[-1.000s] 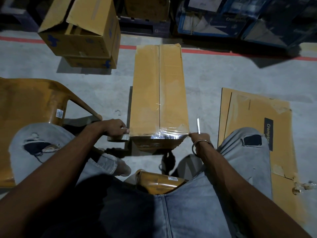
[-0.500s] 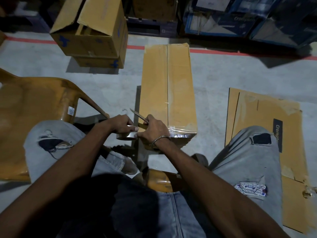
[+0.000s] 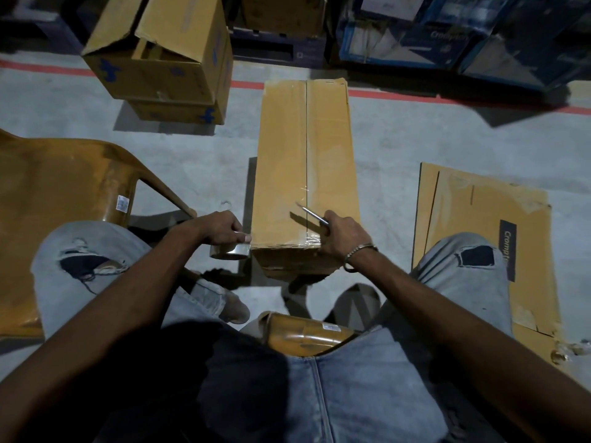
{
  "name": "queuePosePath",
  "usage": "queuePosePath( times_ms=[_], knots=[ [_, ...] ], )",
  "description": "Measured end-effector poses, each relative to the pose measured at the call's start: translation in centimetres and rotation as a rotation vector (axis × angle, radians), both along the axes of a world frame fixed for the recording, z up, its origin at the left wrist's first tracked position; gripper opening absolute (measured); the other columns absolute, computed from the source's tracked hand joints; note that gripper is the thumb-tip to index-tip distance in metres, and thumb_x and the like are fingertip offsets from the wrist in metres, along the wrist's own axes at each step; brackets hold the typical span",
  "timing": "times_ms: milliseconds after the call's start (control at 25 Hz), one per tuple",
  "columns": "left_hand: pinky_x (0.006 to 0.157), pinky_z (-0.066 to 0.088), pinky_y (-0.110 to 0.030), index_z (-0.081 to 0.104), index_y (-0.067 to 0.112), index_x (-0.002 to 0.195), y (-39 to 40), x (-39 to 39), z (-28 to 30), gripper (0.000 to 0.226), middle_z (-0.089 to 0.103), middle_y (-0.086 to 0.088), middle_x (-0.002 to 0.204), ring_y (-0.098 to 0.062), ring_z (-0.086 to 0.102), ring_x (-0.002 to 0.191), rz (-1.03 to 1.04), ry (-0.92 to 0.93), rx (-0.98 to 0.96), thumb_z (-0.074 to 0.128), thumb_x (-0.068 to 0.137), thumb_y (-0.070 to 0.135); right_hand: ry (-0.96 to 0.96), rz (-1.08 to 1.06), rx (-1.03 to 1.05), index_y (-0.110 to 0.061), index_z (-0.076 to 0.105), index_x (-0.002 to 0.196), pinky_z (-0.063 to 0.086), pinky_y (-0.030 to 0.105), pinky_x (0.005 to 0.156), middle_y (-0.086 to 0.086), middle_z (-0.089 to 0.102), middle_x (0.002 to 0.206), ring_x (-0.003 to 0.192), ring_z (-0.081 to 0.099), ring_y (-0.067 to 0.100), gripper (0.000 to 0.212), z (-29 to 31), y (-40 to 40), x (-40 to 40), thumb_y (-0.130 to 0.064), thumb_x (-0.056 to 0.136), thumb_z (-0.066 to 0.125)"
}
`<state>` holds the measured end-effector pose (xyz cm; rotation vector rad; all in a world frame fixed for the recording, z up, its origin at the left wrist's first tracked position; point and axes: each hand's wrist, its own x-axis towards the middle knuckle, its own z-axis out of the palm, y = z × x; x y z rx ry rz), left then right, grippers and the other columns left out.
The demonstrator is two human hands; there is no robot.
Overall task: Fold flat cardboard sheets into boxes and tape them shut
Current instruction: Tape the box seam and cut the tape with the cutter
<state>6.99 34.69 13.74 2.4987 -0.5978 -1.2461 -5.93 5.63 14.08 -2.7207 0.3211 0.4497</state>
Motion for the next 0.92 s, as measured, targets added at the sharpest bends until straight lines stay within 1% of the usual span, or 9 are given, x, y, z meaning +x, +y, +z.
queuePosePath(
  times_ms=[120, 240, 440, 520, 600, 680, 760, 840, 920],
  knots=[
    [0.069, 0.046, -0.031, 0.074, -0.002, 0.085, -0.3, 0.0, 0.1, 0.05, 0.073, -0.018, 0.084, -0.021, 0.061, 0.075, 0.023, 0.031, -0.017, 0.068, 0.097, 0.046, 0.027, -0.059, -0.05, -0.017, 0.055, 0.106, 0.056, 0.042, 0.07, 0.015, 0.067, 0.094, 0.088, 0.065, 0.039, 0.039, -0.1, -3.9, -1.6, -0.025, 0.079, 0.081],
    [0.065, 0.042, -0.03, 0.07, 0.0, 0.075, -0.7, -0.1, 0.2, 0.049, 0.062, -0.007, 0.07, -0.017, 0.054, 0.068, 0.02, 0.036, -0.002, 0.068, 0.098, 0.043, 0.107, -0.214, -0.055, -0.016, 0.061, 0.092, 0.057, 0.04, 0.069, 0.013, 0.071, 0.092, 0.086, 0.066, 0.034, 0.037, -0.5, -6.2, -3.1, -0.025, 0.071, 0.09],
    [0.066, 0.039, -0.03, 0.056, 0.015, 0.059, -1.0, -0.1, 0.7, 0.048, 0.051, -0.003, 0.063, -0.016, 0.048, 0.063, 0.006, 0.057, -0.002, 0.068, 0.099, 0.04, 0.317, -0.443, 0.255, -0.009, 0.077, 0.092, 0.052, 0.03, 0.065, 0.008, 0.074, 0.09, 0.085, 0.068, 0.024, 0.041, -0.4, -7.7, -3.3, -0.025, 0.061, 0.098],
    [0.066, 0.04, -0.029, 0.06, 0.013, 0.063, -1.0, -0.1, 0.6, 0.046, 0.055, -0.005, 0.066, -0.017, 0.049, 0.065, 0.007, 0.048, 0.005, 0.067, 0.099, 0.041, 0.346, -0.442, 0.338, -0.006, 0.07, 0.077, 0.045, 0.028, 0.062, 0.003, 0.069, 0.079, 0.073, 0.062, 0.021, 0.055, 0.1, -8.1, -3.2, -0.044, 0.052, 0.1],
    [0.066, 0.041, -0.029, 0.064, 0.012, 0.065, -0.9, -0.1, 0.5, 0.045, 0.058, -0.004, 0.067, -0.018, 0.051, 0.066, 0.02, 0.038, 0.008, 0.068, 0.099, 0.042, 0.273, -0.463, 0.396, -0.01, 0.06, 0.066, 0.039, 0.033, 0.06, 0.007, 0.053, 0.064, 0.061, 0.049, 0.024, 0.074, 0.6, -7.7, -3.2, -0.073, 0.044, 0.091],
    [0.065, 0.041, -0.029, 0.062, 0.014, 0.062, -1.1, -0.2, 0.7, 0.046, 0.056, -0.001, 0.064, -0.016, 0.051, 0.064, 0.021, 0.033, 0.005, 0.068, 0.099, 0.04, 0.14, -0.471, 0.387, -0.004, 0.071, 0.084, 0.052, 0.041, 0.069, 0.02, 0.066, 0.078, 0.073, 0.064, 0.031, 0.085, 0.3, -7.0, -3.1, -0.082, 0.053, 0.082],
    [0.065, 0.041, -0.029, 0.061, 0.015, 0.061, -1.3, -0.2, 0.8, 0.046, 0.056, 0.0, 0.062, -0.015, 0.051, 0.063, 0.022, 0.03, 0.007, 0.068, 0.099, 0.039, 0.096, -0.447, 0.322, -0.009, 0.067, 0.108, 0.054, 0.038, 0.076, 0.016, 0.069, 0.097, 0.089, 0.065, 0.026, 0.086, -0.3, -6.3, -3.1, -0.078, 0.058, 0.084],
    [0.066, 0.042, -0.029, 0.063, 0.014, 0.063, -1.3, -0.2, 0.9, 0.045, 0.058, -0.002, 0.065, -0.015, 0.052, 0.065, 0.027, 0.032, 0.016, 0.068, 0.099, 0.039, 0.101, -0.377, 0.273, -0.014, 0.061, 0.106, 0.05, 0.032, 0.067, 0.004, 0.066, 0.093, 0.085, 0.062, 0.021, 0.089, -0.7, -6.1, -3.1, -0.081, 0.051, 0.083],
    [0.067, 0.042, -0.03, 0.063, 0.014, 0.063, -1.2, -0.3, 0.9, 0.044, 0.058, -0.003, 0.067, -0.016, 0.052, 0.066, 0.03, 0.042, 0.012, 0.068, 0.099, 0.039, 0.087, -0.312, 0.24, -0.014, 0.062, 0.105, 0.054, 0.035, 0.07, 0.002, 0.065, 0.09, 0.082, 0.061, 0.02, 0.096, -0.7, -6.3, -3.0, -0.087, 0.045, 0.077]
  ],
)
